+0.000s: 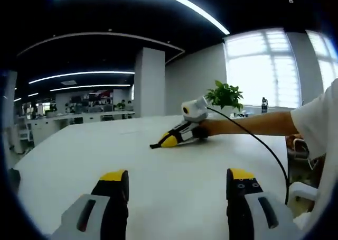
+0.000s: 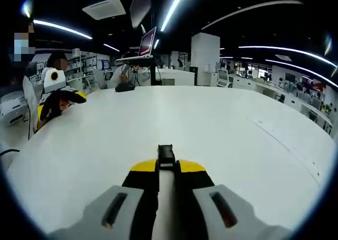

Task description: Snap the two parts of the plastic buckle together until the buckle closes and remains connected.

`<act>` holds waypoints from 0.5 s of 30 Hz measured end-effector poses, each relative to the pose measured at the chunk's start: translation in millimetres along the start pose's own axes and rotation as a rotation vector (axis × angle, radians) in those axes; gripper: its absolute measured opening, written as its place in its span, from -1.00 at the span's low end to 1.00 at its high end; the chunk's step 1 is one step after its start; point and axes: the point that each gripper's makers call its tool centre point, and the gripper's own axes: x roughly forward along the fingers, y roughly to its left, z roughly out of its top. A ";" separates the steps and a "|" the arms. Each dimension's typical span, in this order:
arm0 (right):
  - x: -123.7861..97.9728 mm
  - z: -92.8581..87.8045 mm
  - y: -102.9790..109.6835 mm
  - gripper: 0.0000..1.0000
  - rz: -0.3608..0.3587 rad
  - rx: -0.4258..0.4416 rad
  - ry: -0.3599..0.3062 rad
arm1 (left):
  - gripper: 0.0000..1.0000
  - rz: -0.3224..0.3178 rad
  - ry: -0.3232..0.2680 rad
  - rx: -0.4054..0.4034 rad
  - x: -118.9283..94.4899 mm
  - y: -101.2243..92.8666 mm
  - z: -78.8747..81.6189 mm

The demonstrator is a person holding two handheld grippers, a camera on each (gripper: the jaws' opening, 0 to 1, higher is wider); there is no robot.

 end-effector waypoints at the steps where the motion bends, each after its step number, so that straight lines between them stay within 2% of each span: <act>1: 0.1 0.0 0.4 -0.77 0.004 0.002 -0.001 | 0.53 -0.002 -0.001 -0.001 -0.1 -1.1 0.4; 15: 3.2 5.0 5.4 -0.76 0.042 -0.015 0.018 | 0.52 -0.018 0.004 -0.020 2.4 -3.0 3.0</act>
